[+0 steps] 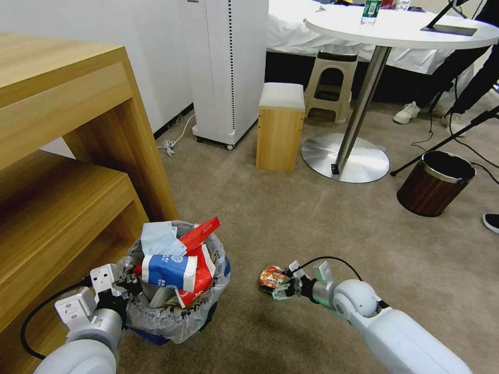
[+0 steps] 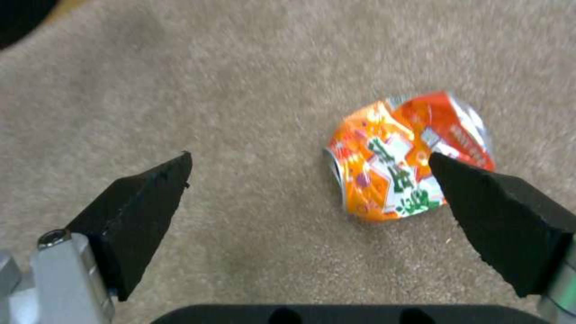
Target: Pick up the trash bin and place the garbage on the floor into it.
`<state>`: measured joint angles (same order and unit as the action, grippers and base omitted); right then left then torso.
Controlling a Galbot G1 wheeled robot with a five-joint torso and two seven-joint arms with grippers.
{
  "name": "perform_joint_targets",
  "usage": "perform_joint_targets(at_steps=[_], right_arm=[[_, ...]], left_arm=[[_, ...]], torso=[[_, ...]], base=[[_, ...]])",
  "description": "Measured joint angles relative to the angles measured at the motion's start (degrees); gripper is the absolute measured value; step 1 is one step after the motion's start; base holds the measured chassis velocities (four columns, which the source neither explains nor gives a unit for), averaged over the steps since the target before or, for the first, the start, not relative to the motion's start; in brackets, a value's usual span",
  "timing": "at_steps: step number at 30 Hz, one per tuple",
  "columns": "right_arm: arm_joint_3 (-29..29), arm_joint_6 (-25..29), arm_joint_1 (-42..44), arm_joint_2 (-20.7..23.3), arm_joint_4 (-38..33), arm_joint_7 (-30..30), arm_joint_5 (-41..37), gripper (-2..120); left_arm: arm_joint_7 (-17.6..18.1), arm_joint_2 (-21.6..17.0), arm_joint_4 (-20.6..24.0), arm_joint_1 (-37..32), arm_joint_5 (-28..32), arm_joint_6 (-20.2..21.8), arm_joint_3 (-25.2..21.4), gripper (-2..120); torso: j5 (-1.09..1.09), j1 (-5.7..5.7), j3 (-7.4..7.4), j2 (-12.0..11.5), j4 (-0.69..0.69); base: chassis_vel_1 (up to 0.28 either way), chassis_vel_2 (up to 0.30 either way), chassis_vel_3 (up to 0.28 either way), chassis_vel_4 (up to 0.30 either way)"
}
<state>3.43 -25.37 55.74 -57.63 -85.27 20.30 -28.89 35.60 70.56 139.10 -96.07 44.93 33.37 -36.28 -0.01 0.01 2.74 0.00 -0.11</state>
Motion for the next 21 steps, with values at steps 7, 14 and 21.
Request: perform_joint_targets(at_steps=[7, 14, 21], right_arm=[[0.00, 0.44, -0.97, -4.83, 6.00, 0.16, 2.85, 100], [0.26, 0.47, -2.63, -9.14, 9.96, -0.71, 4.93, 99], [0.64, -0.82, -3.62, -9.78, 12.46, -0.81, 6.97, 80]], left_arm=[[0.02, 0.34, -0.95, 0.75, -0.29, 0.00, 0.74, 0], [0.02, 0.66, -1.29, 1.00, -0.40, -0.01, 0.72, 0], [0.02, 0.94, -1.72, 1.51, -0.43, -0.05, 0.67, 0]], torso=[[0.00, 0.00, 0.00, 0.00, 0.00], [0.01, 0.00, 0.00, 0.00, 0.01], [0.00, 0.00, 0.00, 0.00, 0.00]], base=[[0.000, 0.000, 0.000, 0.000], [0.000, 0.000, 0.000, 0.000], [0.000, 0.000, 0.000, 0.000]])
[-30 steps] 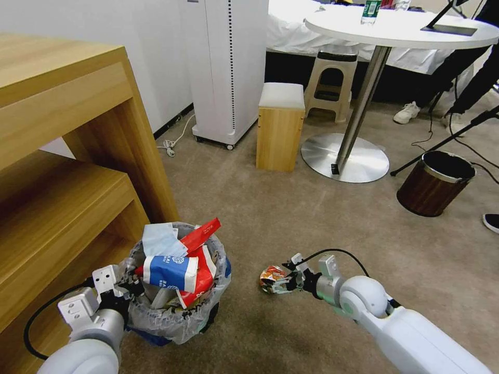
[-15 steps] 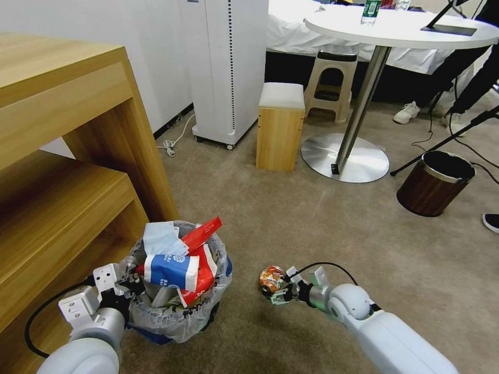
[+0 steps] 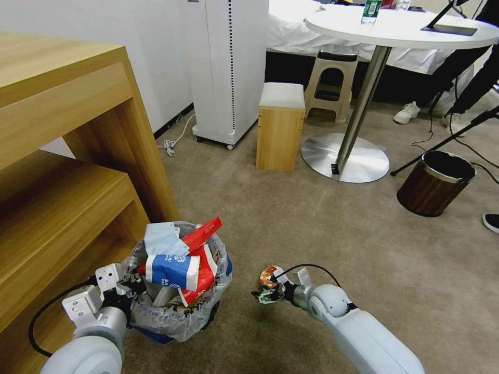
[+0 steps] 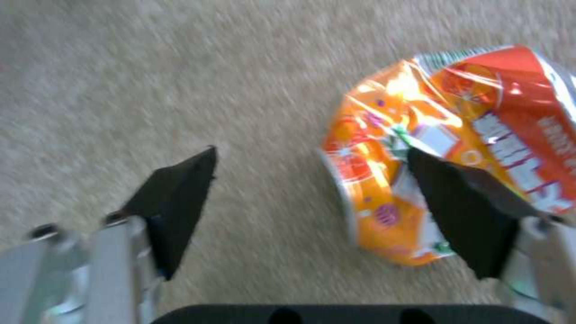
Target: Pick up the trash bin and place the garbage on the floor into it.
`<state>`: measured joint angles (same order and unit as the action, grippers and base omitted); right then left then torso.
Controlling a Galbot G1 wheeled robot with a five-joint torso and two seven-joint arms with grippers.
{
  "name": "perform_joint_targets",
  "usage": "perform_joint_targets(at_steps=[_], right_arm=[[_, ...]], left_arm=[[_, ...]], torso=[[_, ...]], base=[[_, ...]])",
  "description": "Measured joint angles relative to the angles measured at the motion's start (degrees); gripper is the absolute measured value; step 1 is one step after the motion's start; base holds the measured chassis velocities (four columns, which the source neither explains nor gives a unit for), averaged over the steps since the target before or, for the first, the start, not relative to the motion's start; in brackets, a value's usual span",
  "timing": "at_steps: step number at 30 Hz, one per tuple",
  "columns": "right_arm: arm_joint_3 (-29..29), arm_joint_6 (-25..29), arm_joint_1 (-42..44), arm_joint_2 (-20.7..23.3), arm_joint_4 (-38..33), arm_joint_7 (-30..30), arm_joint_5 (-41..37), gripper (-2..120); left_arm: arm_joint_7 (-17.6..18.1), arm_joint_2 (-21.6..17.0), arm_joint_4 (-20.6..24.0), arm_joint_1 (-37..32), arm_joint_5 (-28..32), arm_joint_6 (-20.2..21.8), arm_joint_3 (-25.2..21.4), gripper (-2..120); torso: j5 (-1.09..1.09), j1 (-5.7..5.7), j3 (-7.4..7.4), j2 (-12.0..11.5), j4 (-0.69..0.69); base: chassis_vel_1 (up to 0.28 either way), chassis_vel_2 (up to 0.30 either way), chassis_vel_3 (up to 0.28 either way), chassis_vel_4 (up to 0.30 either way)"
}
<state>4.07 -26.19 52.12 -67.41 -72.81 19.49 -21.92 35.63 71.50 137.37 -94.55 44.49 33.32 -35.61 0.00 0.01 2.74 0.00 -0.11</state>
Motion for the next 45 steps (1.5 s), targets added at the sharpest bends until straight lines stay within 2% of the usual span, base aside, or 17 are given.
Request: perform_joint_targets(at_steps=[2, 11, 15, 16, 19, 20, 22, 29, 32, 33, 35, 36, 37, 39, 41, 44, 45], right_arm=[[0.01, -0.76, -0.14, 0.26, 0.59, -0.10, 0.37, 70], [-0.07, -1.42, -0.83, 0.34, 2.10, -0.33, 0.99, 55], [0.10, -1.36, -1.23, 0.31, 2.42, -0.34, 0.99, 37], [0.10, -1.36, -1.23, 0.31, 2.42, -0.34, 0.99, 37], [0.18, -1.21, -1.52, 0.16, 2.52, -0.35, 0.90, 21], [0.18, -1.21, -1.52, 0.16, 2.52, -0.35, 0.90, 21], [0.22, -1.13, -1.54, 0.38, 2.31, -0.53, 0.76, 13], [0.03, -0.88, -0.72, 2.50, -1.47, -1.47, -0.50, 10], [-0.31, 1.02, 0.04, 4.88, -6.01, -1.12, -2.75, 10], [-0.73, 3.08, 0.36, 6.24, -9.20, 0.46, -3.81, 10], [-0.83, 3.62, 0.41, 6.63, -10.14, 0.98, -4.15, 10], [-1.12, 5.20, 0.56, 8.20, -14.21, 2.67, -5.54, 10], [-1.12, 5.20, 0.56, 8.20, -14.21, 2.67, -5.54, 10], [-1.33, 6.37, 0.48, 11.38, -23.86, 6.10, -8.34, 10], [-1.30, 6.89, 0.35, 12.19, -26.20, 7.81, -8.86, 10], [-1.03, 14.99, -0.62, 14.92, -32.34, 23.46, -10.06, 10], [-1.03, 14.99, -0.62, 14.92, -32.34, 23.46, -10.06, 10]], left_arm=[[0.00, 0.17, -0.20, 0.12, -0.02, -0.02, 0.07, 0], [-0.04, 0.53, -0.56, 0.37, -0.28, -0.05, 0.30, 0], [-0.09, 0.56, -0.84, 0.41, -0.37, -0.10, 0.26, 0], [-0.09, 0.56, -0.84, 0.41, -0.37, -0.10, 0.26, 0], [-0.14, 0.54, -1.02, 0.42, -0.42, -0.15, 0.25, 0], [-0.14, 0.54, -1.02, 0.42, -0.42, -0.15, 0.25, 0], [-0.18, 0.39, -1.14, 0.50, -0.42, -0.19, 0.13, 0], [-0.20, 0.16, -1.23, 0.57, -0.37, -0.27, 0.08, 0], [-0.21, 0.01, -1.23, 0.61, -0.21, -0.28, 0.09, 0], [-0.22, -0.10, -1.23, 0.65, -0.10, -0.28, 0.04, 0], [-0.22, -0.13, -1.23, 0.66, -0.08, -0.28, 0.03, 0], [-0.23, -0.27, -1.23, 0.70, 0.06, -0.29, -0.09, 0], [-0.23, -0.27, -1.23, 0.70, 0.06, -0.29, -0.09, 0], [-0.23, -0.56, -1.37, 0.88, 0.29, -0.29, -0.23, 0], [-0.23, -0.62, -1.47, 0.94, 0.29, -0.29, -0.24, 0], [-0.03, -0.68, -1.90, 1.02, 0.04, -0.43, -0.12, 0], [-0.03, -0.68, -1.90, 1.02, 0.04, -0.43, -0.12, 0]], torso=[[0.00, 0.00, 0.00, 0.00, 0.00], [0.00, 0.00, 0.00, 0.00, 0.00], [0.02, 0.00, -0.01, 0.00, 0.00], [0.02, 0.00, -0.01, 0.00, 0.00], [0.02, 0.00, 0.00, 0.00, 0.01], [0.02, 0.00, 0.00, 0.00, 0.01], [0.01, 0.00, 0.00, 0.00, 0.00], [0.00, 0.00, 0.00, 0.00, 0.00], [0.00, 0.00, 0.00, 0.00, -0.01], [0.00, 0.00, 0.00, 0.00, -0.01], [0.00, 0.00, 0.00, 0.00, -0.01], [0.02, 0.00, 0.00, 0.00, 0.00], [0.02, 0.00, 0.00, 0.00, 0.00], [0.01, 0.00, 0.00, 0.00, 0.00], [0.00, 0.00, 0.00, 0.00, 0.00], [-0.04, 0.00, 0.00, 0.00, -0.02], [-0.04, 0.00, 0.00, 0.00, -0.02]], base=[[0.000, 0.000, 0.000, 0.000], [0.000, 0.000, 0.000, 0.000], [0.000, 0.000, 0.000, 0.000], [0.000, 0.000, 0.000, 0.000], [0.000, 0.000, 0.000, 0.000], [0.000, 0.000, 0.000, 0.000], [0.000, 0.000, 0.000, 0.000], [0.000, 0.000, 0.000, 0.000], [0.000, 0.000, 0.000, 0.000], [0.000, 0.000, 0.000, 0.000], [0.000, 0.000, 0.000, 0.000], [0.000, 0.000, 0.000, 0.000], [0.000, 0.000, 0.000, 0.000], [0.000, 0.000, 0.000, 0.000], [0.000, 0.000, 0.000, 0.000], [0.000, 0.000, 0.000, 0.000], [0.000, 0.000, 0.000, 0.000]])
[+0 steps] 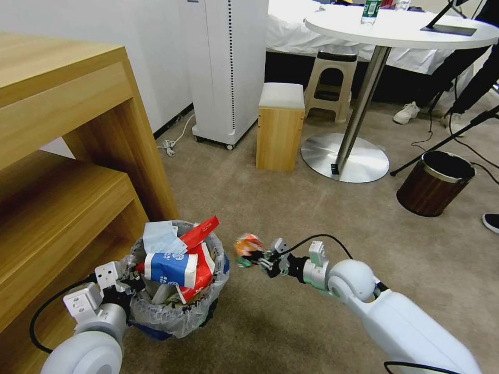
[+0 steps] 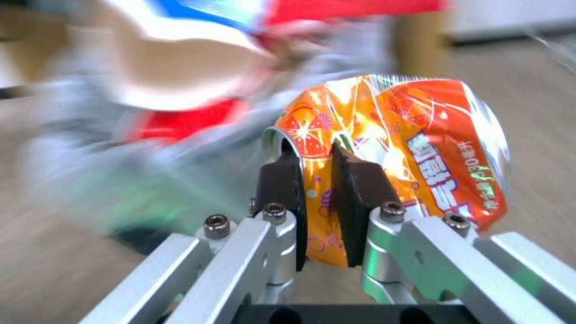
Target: Pick up the trash bin and place the garbage on the floor into it.
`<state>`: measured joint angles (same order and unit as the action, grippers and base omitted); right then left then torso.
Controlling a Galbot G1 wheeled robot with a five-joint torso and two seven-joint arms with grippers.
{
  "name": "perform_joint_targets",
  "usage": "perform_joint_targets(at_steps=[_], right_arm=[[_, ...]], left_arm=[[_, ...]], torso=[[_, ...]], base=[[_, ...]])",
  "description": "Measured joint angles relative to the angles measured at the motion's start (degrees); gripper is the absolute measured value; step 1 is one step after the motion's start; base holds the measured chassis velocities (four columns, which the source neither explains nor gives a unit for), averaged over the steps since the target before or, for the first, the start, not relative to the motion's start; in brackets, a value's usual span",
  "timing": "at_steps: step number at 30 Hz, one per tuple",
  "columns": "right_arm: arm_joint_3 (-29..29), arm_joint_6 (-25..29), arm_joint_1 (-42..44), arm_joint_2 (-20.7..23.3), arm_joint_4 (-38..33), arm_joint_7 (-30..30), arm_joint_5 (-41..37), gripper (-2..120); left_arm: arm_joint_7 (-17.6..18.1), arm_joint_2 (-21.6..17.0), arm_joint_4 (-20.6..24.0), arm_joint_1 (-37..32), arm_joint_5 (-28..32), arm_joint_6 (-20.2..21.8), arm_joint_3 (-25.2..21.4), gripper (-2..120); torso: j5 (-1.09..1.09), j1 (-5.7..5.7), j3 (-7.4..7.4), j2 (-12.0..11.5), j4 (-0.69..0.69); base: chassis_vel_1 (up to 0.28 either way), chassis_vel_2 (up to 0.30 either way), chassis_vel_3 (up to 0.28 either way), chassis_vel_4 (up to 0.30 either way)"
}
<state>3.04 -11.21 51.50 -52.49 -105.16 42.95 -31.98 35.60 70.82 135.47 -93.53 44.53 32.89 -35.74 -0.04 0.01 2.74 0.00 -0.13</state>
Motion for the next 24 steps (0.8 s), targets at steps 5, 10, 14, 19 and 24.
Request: perform_joint_targets(at_steps=[5, 10, 14, 19, 24], right_arm=[[0.52, 4.08, -2.35, -0.37, -1.86, 14.98, -2.46, 10], [0.84, 4.44, -5.34, -1.41, -0.34, 19.73, -4.22, 10], [1.70, 4.50, -7.73, -2.60, 1.10, 19.36, -7.31, 10], [2.96, 4.75, -9.69, -4.54, 2.89, 16.36, -10.79, 10], [4.83, 3.97, -11.89, -7.21, 5.70, 10.80, -11.93, 10]], left_arm=[[-0.37, 0.15, -0.10, -0.01, 0.13, 0.14, 1.22, 0], [-0.20, -0.06, -0.06, -0.14, 0.12, 0.13, 1.06, 0], [-0.19, -0.35, 0.20, -0.17, 0.22, 0.13, 0.82, 0], [-0.18, -0.26, 0.24, -0.28, 0.03, 0.15, 1.28, 0], [-0.18, -0.08, 0.72, -0.80, -0.50, 0.17, 2.23, 0]], torso=[[0.02, 0.00, -0.01, 0.00, 0.02], [0.03, 0.00, 0.00, 0.00, 0.02], [0.04, 0.00, 0.00, 0.00, 0.01], [0.04, 0.00, 0.00, 0.00, 0.02], [0.04, -0.01, 0.00, 0.00, 0.02]], base=[[0.000, 0.000, 0.000, 0.000], [0.000, 0.000, 0.000, 0.000], [0.000, 0.000, 0.000, 0.000], [0.000, 0.000, 0.000, 0.000], [0.000, 0.000, 0.000, 0.000]])
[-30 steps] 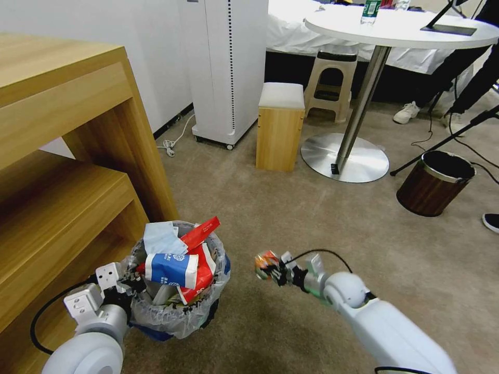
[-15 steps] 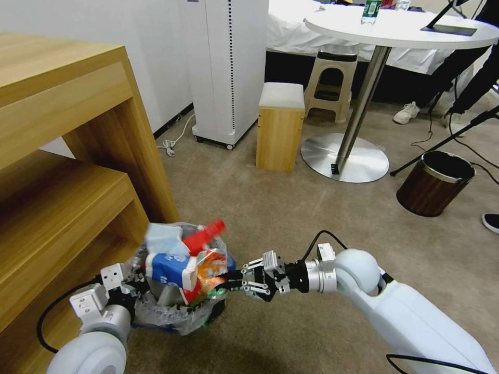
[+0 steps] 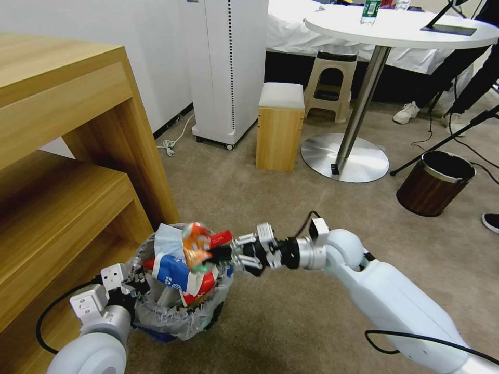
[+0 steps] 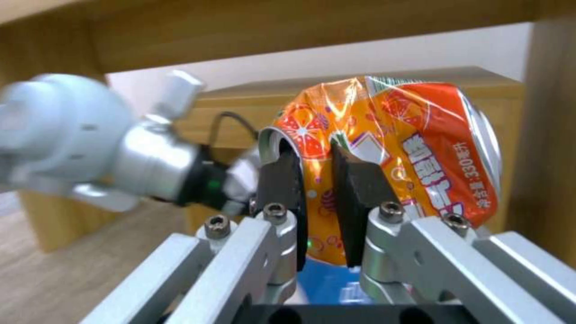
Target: Pick up the trash bin and place the garbage on the floor into it.
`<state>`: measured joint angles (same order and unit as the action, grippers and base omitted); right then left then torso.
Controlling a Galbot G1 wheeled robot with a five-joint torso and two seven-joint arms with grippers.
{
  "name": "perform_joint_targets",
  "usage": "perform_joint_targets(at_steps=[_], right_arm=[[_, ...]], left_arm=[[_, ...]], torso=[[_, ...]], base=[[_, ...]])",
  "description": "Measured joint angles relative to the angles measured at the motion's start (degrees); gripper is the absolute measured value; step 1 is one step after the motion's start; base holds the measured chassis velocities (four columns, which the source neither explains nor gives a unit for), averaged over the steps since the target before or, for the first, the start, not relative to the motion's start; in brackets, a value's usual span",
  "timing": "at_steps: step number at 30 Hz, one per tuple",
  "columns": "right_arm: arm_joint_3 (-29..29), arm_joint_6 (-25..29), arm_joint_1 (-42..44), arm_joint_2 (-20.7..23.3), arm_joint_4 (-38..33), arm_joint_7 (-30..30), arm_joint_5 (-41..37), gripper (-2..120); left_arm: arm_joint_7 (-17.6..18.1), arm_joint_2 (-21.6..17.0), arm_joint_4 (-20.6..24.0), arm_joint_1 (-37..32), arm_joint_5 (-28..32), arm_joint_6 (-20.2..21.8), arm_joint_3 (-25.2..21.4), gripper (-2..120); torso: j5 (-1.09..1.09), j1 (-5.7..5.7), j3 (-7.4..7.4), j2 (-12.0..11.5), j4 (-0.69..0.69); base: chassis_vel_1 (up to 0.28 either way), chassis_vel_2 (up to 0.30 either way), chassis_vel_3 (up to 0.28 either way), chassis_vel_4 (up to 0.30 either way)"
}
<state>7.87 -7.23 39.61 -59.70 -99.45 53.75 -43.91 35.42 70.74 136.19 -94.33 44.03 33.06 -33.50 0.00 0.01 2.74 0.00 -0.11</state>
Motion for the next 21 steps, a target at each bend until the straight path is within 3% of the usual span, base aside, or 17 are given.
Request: perform_joint_targets(at_steps=[6, 13, 21], right_arm=[[2.08, -1.31, -0.94, -2.57, 3.57, -3.41, 0.40, 10], [4.75, -1.86, -1.05, -5.26, 6.50, -3.32, 1.36, 10], [5.73, -3.07, -1.15, -5.33, 7.47, -2.72, 4.58, 10]], left_arm=[[0.01, 0.15, 1.80, -0.91, -0.16, 0.03, 0.37, 0], [0.04, 0.44, 3.64, -1.83, -0.45, 0.22, 0.99, 0], [0.04, 0.49, 5.06, -2.54, -0.83, 0.34, 1.18, 0]], torso=[[0.00, 0.00, 0.00, 0.00, 0.00], [0.00, 0.00, 0.00, 0.00, 0.00], [0.00, 0.00, 0.00, 0.00, 0.00]], base=[[0.000, 0.000, 0.000, 0.000], [0.000, 0.000, 0.000, 0.000], [0.000, 0.000, 0.000, 0.000]])
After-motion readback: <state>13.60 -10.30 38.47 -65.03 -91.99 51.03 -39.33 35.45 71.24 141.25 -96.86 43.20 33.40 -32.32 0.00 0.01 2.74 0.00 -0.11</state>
